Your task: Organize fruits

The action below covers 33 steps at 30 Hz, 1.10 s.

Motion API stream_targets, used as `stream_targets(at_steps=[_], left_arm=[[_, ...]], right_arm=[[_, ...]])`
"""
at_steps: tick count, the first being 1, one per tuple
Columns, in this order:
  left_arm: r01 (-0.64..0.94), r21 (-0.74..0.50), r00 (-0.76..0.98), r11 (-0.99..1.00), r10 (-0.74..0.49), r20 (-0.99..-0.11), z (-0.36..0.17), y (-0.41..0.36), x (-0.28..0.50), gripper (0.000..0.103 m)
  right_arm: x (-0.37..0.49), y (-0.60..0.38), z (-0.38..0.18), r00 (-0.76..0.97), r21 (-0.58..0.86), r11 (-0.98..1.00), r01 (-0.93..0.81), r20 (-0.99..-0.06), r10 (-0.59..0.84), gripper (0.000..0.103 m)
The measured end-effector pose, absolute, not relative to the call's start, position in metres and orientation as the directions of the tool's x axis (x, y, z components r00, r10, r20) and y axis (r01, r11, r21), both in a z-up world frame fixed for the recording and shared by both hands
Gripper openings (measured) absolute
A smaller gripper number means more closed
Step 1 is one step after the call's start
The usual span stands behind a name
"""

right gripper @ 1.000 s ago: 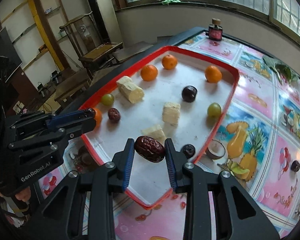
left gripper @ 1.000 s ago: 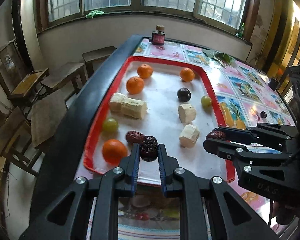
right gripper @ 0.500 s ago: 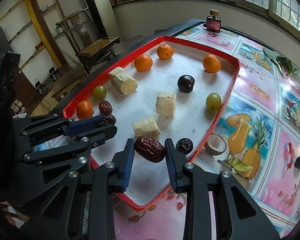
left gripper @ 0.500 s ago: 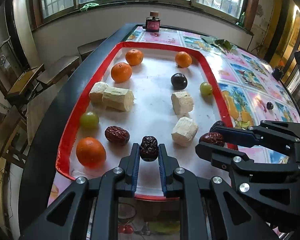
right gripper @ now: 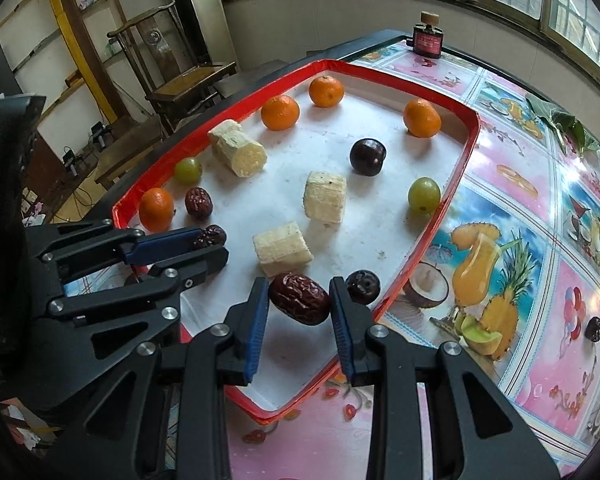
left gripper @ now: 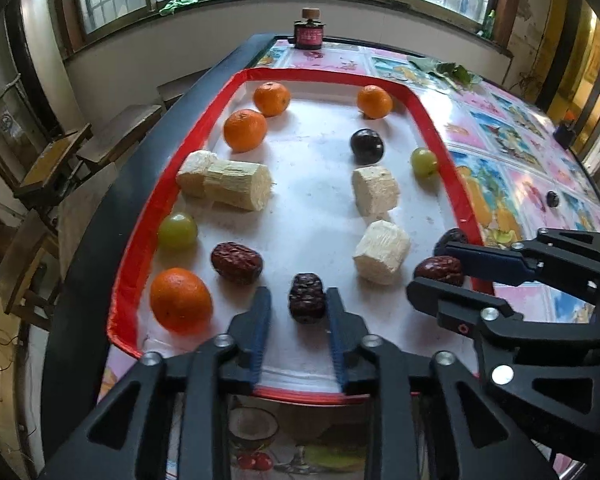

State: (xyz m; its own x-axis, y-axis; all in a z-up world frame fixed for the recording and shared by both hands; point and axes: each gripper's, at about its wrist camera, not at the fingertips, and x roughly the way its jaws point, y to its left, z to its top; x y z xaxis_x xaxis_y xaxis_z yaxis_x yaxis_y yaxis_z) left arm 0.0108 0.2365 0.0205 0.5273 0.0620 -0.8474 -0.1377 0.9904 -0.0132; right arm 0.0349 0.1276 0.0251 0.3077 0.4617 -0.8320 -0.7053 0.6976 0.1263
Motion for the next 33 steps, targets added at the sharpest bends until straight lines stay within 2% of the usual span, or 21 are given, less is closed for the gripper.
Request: stream_targets(at_steps=[4,10,12,18,24,27,33], left_arm=[[-0.156,0.005,0.513,0.988,0.086,-0.854,0.021,0.241,0.011,0.048],[-0.18,0.044,0.496,0.983,0.13,-0.858,0.021,0.245,0.011,0.063],[-0.189,0.056,0.494,0.98,0.145,-0.857,0.022,0.247,0.01,0.066],[-0.18,0.058,0.49,0.982,0.141,-0.86,0.024,0.247,0.008,0.069],[-0.183,0.078,0.492,0.98,0.16,-0.856,0.028,0.245,0.003,0.072],[-0.186,0.087,0.496,0.979,0.17,-0.851,0.031,0.246,-0.001,0.078],[-0.19,0.094,0.5,0.977,0.179,-0.847,0.036,0.247,-0.006,0.079]], right_arm=[[0.035,0.129,0.025,0.308,0.115,0.698,-0.707,-0.838,0.45,0.033],[0.034,0.13,0.026,0.313,0.092,0.7,-0.708,-0.848,0.428,0.034],[0.034,0.131,0.028,0.325,0.076,0.706,-0.704,-0.849,0.416,0.041],[0.03,0.128,0.035,0.341,0.067,0.709,-0.702,-0.842,0.417,0.051],[0.026,0.124,0.042,0.352,0.069,0.718,-0.693,-0.836,0.42,0.056],[0.023,0.12,0.043,0.371,0.056,0.742,-0.669,-0.839,0.398,0.067],[0.014,0.116,0.044,0.403,0.035,0.771,-0.636,-0.837,0.37,0.072]])
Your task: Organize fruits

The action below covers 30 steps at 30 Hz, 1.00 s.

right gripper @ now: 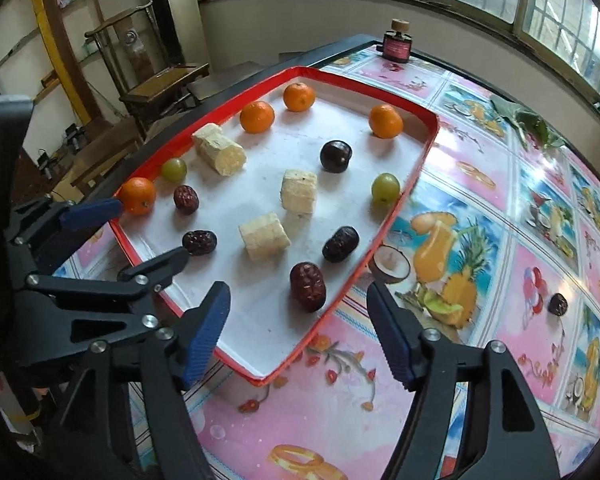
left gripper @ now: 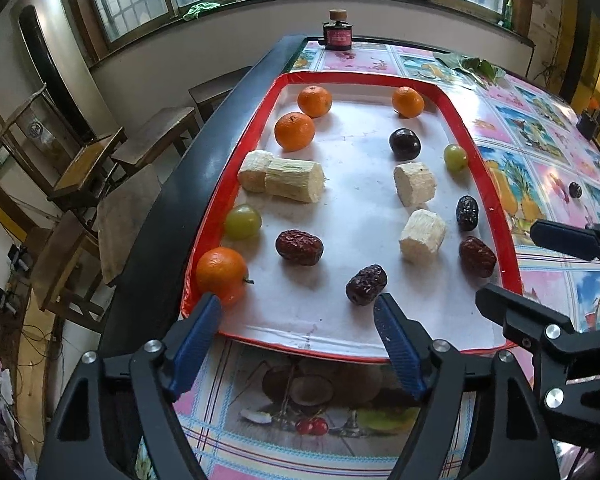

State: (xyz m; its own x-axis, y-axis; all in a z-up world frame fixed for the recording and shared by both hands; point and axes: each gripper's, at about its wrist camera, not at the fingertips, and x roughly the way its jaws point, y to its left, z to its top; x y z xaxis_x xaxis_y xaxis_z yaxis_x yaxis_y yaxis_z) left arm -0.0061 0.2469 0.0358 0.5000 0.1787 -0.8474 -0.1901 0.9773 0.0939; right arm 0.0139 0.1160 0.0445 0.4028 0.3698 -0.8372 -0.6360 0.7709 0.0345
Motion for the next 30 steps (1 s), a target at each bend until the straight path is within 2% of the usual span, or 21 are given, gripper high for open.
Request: stream_targets(at_steps=[2,6,11,18,22,30], left_arm=[[-0.199,0.064,0.507,0.978,0.159,-0.847,0.039,0.25,-0.008,0.079],[-0.227,-0.007,0.52,0.974,0.115,-0.847,0.046,0.258,-0.013,0.079],[-0.256,-0.064,0.547,0.965,0.09,-0.833,0.053,0.27,-0.019,0.079],[-0.328,-0.208,0.612,0.921,0.04,-0.79,0.074,0.3,-0.041,0.078],[-0.372,-0.216,0.62,0.903,0.069,-0.782,0.084,0.311,-0.057,0.079],[-0.408,-0.117,0.593,0.905,0.166,-0.788,0.084,0.293,-0.081,0.079]], right_arm=[[0.011,0.113,0.046,0.413,0.043,0.785,-0.618,-0.832,0.37,0.073],[0.004,0.109,0.049,0.447,0.033,0.814,-0.581,-0.822,0.352,0.081],[-0.017,0.112,0.066,0.55,-0.017,0.845,-0.534,-0.766,0.332,0.081],[-0.056,0.124,0.097,0.597,-0.033,0.787,-0.616,-0.672,0.438,0.081],[-0.079,0.13,0.103,0.549,-0.01,0.72,-0.694,-0.655,0.52,0.083],[-0.117,0.132,0.092,0.443,-0.016,0.585,-0.811,-0.669,0.597,0.083]])
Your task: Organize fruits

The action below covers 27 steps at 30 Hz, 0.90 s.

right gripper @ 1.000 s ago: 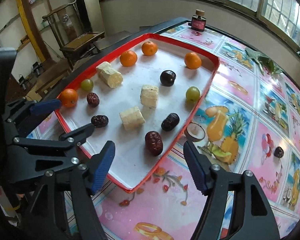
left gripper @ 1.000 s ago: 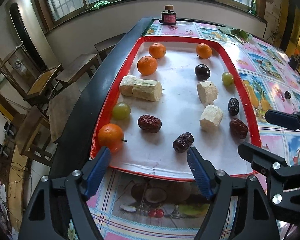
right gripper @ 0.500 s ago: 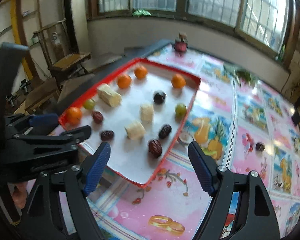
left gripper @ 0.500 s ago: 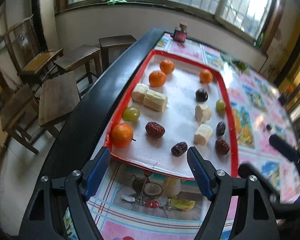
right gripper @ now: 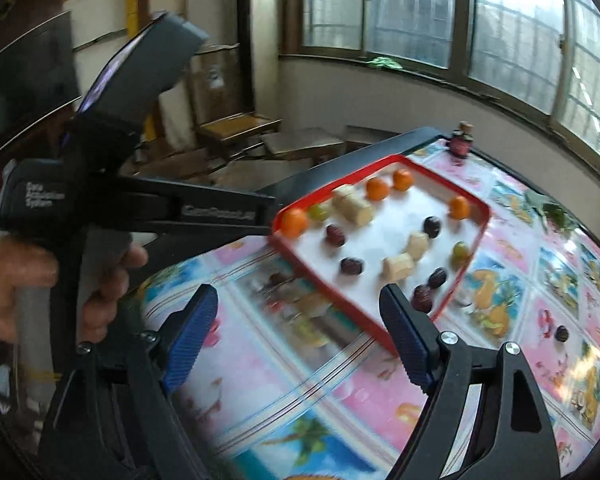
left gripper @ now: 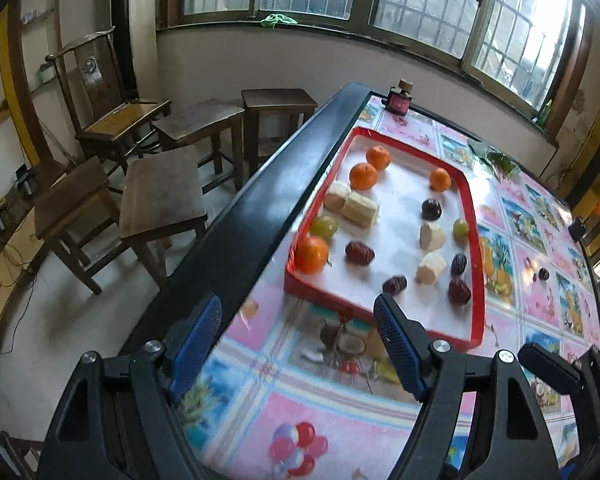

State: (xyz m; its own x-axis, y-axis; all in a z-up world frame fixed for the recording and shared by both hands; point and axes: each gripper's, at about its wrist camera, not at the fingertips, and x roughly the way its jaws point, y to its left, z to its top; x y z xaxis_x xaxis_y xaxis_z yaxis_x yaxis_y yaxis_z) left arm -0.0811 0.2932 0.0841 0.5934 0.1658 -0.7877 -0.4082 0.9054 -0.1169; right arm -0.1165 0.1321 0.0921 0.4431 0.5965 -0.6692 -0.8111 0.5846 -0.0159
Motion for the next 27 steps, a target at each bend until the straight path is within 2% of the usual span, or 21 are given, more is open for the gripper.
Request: stream_targets(at_steps=[5,14,19,27], left_arm=[[-0.432,-0.117,0.57,0.894,0.17,-0.804,0.073,0.268,-0.087,0.079],[-0.444,-0.069,0.546,0.894,0.208,-0.812,0.059,0.222,-0.075,0.079],[-0.428,-0.033,0.507,0.903,0.21,-0.836,0.051,0.198,-0.062,0.079],[-0.434,-0.007,0.497,0.901,0.233,-0.836,0.052,0.183,-0.056,0.079]], right_arm=[[-0.084,0.097,0.085,0.422,0.036,0.619,-0.785,-0.701,0.575,0.084],[-0.006,0.007,0.061,0.392,0.191,0.793,-0.578,-0.788,0.475,0.085],[0.004,-0.002,0.048,0.35,0.206,0.826,-0.524,-0.833,0.429,0.086],[-0.005,0.018,0.042,0.325,0.162,0.805,-0.571,-0.856,0.402,0.086]])
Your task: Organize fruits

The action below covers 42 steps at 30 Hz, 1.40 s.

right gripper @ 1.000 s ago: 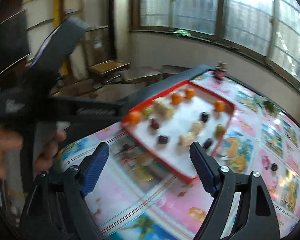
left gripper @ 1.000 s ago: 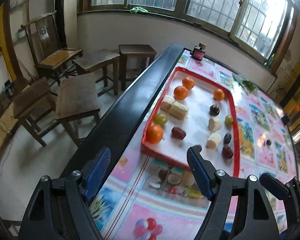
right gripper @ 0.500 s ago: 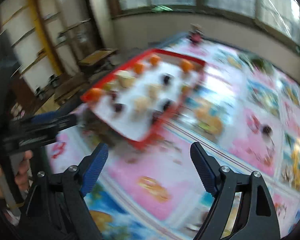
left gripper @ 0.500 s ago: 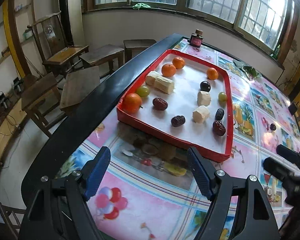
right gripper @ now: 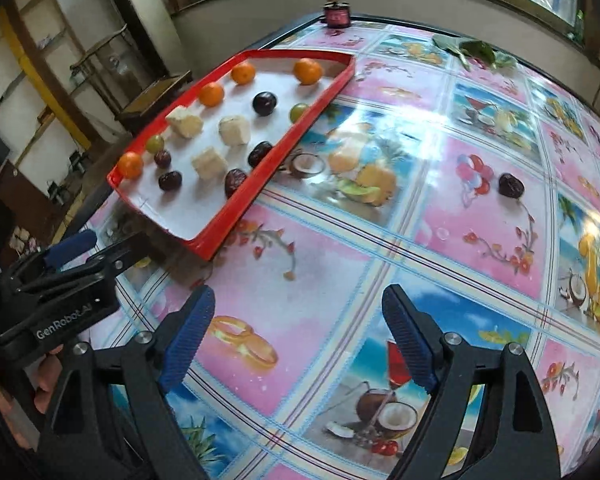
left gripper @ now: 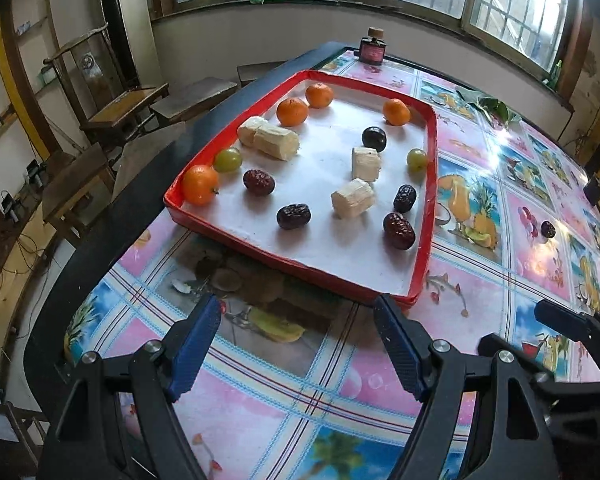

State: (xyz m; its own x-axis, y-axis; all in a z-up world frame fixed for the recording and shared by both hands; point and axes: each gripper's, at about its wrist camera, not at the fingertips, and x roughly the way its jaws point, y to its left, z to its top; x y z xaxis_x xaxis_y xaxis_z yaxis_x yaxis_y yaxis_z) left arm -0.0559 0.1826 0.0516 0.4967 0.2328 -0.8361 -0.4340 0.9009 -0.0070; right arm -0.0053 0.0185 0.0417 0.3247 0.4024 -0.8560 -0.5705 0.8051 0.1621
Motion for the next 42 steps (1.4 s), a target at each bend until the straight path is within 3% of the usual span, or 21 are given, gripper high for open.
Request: stream_targets(at_steps=[10,17,24,35,42], left_arm=[[-0.466,0.044,0.504,0.884,0.306,-0.808,0.057,0.19,-0.061,0.079],[-0.466,0.046,0.534,0.883,0.322,-0.782,0.061,0.201,-0.068,0.087],[-0.497,-0.011,0.514,0.868,0.284,-0.809,0.057,0.219,-0.066,0.09],[-0.53,0.088,0.463,0.843,0.375,-0.804,0.058,0.222,-0.064,0.09],[-0.498,0.097,0.415,0.862,0.335,-0.846,0.049,0.216,-0.063,0.09]], right_arm=[[-0.008,0.036,0.042,0.335,0.117,0.8,-0.589,-0.866,0.373,0.086],[-0.011,0.039,0.044,0.351,0.084,0.8,-0.595,-0.867,0.352,0.086],[-0.012,0.038,0.045,0.378,0.037,0.803,-0.595,-0.869,0.32,0.086],[-0.017,0.044,0.046,0.401,-0.012,0.789,-0.614,-0.866,0.299,0.086],[-0.021,0.051,0.048,0.423,-0.053,0.774,-0.631,-0.86,0.286,0.086]])
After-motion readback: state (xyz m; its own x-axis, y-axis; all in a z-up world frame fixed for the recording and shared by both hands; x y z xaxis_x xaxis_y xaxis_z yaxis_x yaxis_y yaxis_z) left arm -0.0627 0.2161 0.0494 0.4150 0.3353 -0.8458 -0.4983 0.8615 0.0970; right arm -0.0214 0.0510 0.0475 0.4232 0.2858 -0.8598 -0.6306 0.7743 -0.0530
